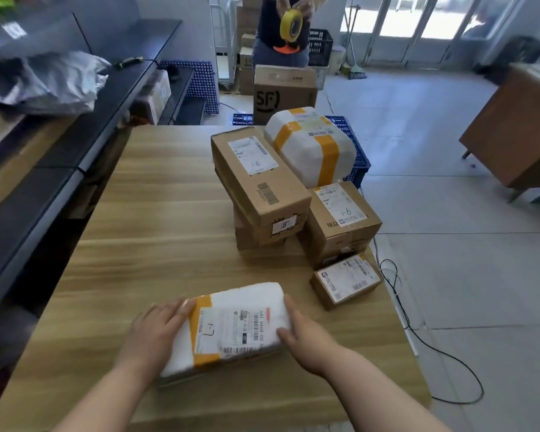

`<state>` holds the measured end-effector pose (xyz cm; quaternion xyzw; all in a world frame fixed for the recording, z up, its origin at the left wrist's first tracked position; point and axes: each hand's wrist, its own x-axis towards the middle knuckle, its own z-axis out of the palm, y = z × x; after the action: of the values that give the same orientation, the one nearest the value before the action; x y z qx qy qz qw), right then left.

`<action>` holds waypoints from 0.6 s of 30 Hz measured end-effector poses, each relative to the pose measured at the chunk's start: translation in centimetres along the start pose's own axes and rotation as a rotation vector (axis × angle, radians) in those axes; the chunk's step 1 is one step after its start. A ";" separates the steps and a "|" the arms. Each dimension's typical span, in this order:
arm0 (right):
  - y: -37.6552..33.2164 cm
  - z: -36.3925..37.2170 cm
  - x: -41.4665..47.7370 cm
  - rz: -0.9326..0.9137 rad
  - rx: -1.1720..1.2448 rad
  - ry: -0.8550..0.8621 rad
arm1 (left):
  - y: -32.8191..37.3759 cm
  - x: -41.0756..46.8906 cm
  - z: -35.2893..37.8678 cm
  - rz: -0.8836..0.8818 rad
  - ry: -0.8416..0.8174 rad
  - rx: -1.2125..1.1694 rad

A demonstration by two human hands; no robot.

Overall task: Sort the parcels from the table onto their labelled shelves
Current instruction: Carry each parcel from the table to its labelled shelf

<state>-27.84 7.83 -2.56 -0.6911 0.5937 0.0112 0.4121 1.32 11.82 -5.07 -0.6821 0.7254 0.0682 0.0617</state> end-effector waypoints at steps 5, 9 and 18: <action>-0.5 -1.4 1.9 -0.064 -0.045 0.068 | -2.1 1.8 -1.6 -0.141 -0.010 0.078; 1.9 -3.1 1.8 0.001 0.004 0.205 | 0.3 4.1 -3.4 -0.179 0.059 0.042; 11.3 -8.5 1.8 0.212 0.020 0.344 | 17.5 6.6 -6.2 0.233 0.093 -0.278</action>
<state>-40.68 1.88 -4.15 -0.6122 0.7249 -0.0695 0.3081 -16.51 5.22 0.07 -0.5979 0.7852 0.1427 -0.0751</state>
